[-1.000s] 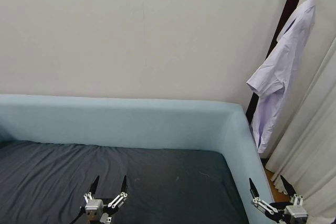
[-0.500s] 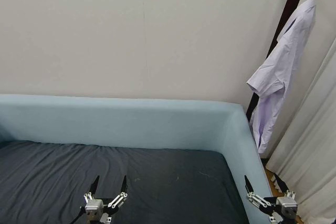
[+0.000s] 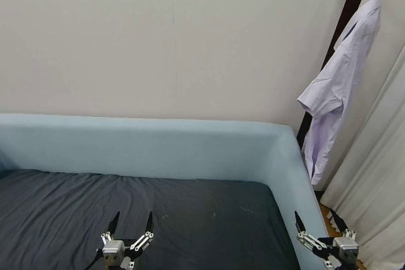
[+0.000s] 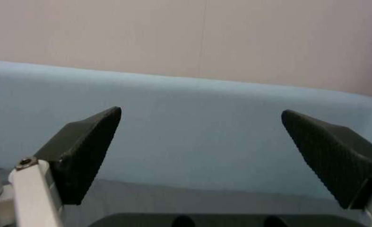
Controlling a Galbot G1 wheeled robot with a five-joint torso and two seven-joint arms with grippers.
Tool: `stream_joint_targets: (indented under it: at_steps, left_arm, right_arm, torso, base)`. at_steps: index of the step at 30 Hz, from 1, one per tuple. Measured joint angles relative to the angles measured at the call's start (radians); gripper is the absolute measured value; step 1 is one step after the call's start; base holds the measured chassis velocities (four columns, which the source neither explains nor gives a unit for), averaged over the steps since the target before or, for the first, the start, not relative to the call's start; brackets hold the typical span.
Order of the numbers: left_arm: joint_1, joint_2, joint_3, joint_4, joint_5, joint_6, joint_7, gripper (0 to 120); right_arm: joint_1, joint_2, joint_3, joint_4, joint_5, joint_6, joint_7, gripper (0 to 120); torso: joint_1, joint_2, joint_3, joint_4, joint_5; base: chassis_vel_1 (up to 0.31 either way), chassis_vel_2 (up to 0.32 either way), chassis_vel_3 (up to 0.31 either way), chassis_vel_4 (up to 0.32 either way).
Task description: Pick up the clothes from the sofa and hang them on the clothes hanger.
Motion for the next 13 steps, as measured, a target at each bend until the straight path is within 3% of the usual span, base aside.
stream_joint_targets:
  at_steps: [13]
  left_arm:
    - [0.000, 0.000, 0.000, 0.000, 0.000, 0.000, 0.000, 100]
  right_arm:
    - [0.000, 0.000, 0.000, 0.000, 0.001, 0.000, 0.000, 100]
  torso:
    - [0.000, 0.000, 0.000, 0.0000, 0.0000]
  base:
    - [0.000, 0.000, 0.000, 0.000]
